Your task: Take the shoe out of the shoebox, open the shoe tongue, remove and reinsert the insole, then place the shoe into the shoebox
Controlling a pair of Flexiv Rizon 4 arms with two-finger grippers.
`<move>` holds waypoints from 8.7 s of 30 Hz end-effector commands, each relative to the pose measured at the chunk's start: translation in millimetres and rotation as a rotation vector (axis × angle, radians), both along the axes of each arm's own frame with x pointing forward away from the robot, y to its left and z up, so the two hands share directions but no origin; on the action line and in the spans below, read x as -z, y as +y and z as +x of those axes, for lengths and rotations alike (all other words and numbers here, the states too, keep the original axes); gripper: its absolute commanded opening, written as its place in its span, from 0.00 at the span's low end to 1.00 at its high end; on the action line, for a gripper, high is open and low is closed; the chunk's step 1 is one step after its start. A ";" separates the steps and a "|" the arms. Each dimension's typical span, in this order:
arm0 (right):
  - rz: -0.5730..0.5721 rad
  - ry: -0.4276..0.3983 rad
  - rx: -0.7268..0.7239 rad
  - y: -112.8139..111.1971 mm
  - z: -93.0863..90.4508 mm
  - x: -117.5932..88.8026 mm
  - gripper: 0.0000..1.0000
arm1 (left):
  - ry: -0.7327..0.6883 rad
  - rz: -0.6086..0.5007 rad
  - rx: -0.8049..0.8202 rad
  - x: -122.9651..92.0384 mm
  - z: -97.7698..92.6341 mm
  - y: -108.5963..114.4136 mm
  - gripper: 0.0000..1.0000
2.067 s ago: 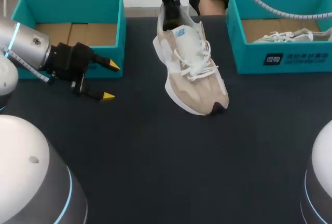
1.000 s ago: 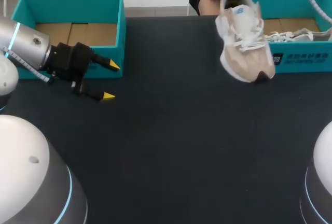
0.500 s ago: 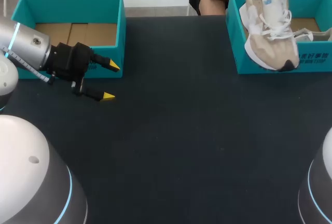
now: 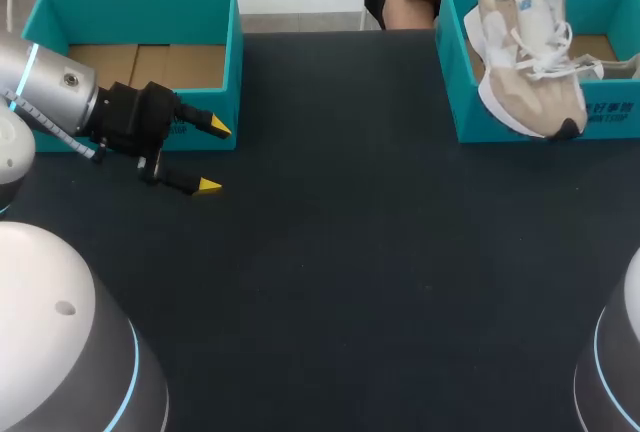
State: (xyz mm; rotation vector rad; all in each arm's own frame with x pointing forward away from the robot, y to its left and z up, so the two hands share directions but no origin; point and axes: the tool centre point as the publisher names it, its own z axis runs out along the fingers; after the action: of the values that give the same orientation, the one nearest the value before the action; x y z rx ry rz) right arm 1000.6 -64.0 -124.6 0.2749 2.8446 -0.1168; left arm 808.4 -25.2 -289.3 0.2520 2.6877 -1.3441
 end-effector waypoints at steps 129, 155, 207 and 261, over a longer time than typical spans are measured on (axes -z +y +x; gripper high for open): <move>0.059 -0.162 1.643 -292.6 141.6 116.5 0.00 | 0.000 0.002 0.001 0.0 0.1 0.1 1.00; 0.071 -0.127 1.659 -288.4 173.2 191.1 0.00 | 0.000 0.002 0.001 0.0 0.1 0.1 1.00; 0.097 -0.161 1.668 -281.2 176.9 224.1 0.60 | 0.000 0.002 0.001 0.0 0.1 0.1 1.00; 0.342 -0.343 1.745 -197.8 61.7 68.8 1.00 | 0.000 0.002 0.001 0.0 0.1 0.1 1.00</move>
State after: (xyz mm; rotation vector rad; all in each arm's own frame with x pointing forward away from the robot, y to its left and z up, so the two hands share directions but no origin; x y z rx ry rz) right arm 1066.5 -261.8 -192.9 2.3689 1.4783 0.0496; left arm 808.4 -25.2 -289.3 0.2521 2.6876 -1.3440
